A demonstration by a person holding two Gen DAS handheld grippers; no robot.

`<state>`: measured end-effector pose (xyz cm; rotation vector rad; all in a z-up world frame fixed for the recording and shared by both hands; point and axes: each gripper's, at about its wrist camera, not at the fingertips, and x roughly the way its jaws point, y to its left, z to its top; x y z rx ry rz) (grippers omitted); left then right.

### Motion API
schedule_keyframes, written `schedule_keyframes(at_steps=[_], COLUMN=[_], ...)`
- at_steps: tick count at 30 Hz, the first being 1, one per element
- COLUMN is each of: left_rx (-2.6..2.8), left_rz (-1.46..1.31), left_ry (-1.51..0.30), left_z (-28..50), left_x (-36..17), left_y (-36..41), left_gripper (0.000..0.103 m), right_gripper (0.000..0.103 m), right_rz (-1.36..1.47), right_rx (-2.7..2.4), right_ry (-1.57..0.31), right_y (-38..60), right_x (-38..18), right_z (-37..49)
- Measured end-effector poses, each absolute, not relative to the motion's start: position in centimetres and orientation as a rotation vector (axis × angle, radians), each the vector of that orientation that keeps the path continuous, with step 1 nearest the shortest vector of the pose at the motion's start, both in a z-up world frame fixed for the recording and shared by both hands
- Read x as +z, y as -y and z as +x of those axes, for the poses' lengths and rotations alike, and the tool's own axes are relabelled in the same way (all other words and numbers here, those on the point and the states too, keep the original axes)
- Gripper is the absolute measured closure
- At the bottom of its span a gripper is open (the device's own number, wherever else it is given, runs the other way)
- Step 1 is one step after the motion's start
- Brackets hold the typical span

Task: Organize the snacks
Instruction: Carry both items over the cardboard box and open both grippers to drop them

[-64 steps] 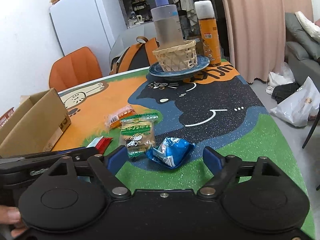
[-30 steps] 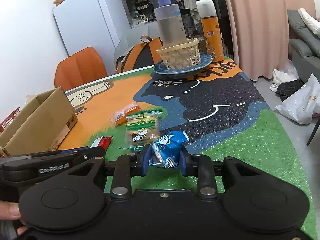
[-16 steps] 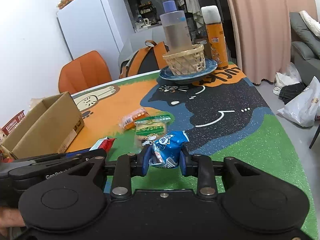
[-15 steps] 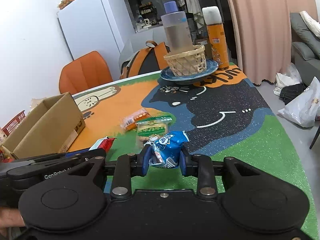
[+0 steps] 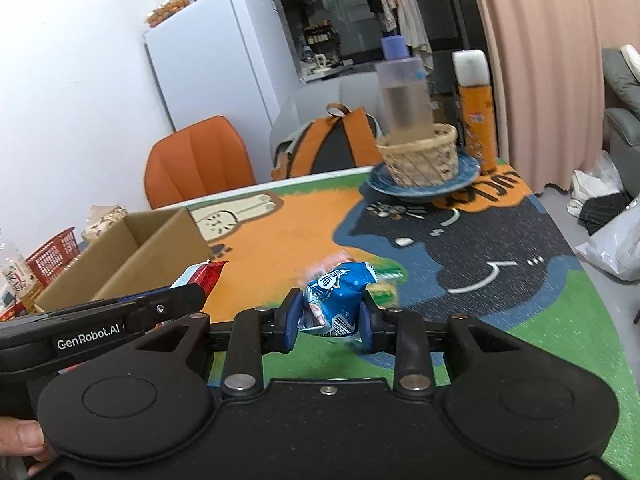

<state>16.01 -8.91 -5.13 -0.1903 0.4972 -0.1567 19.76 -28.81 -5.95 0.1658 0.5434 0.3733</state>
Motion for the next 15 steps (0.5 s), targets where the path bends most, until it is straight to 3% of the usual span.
schedule_keyframes(at_steps=[15], left_rx=[-0.064], left_rz=[-0.231], left_ry=[-0.411], left_z=[14.9], left_x=[-2.2], left_y=[3.3], left_gripper=[0.084], right_gripper=[0.073], right_rz=[0.132], right_rx=[0.465], right_ry=[-0.480], right_y=[23.5], right_x=[-2.8], right_z=[20.4])
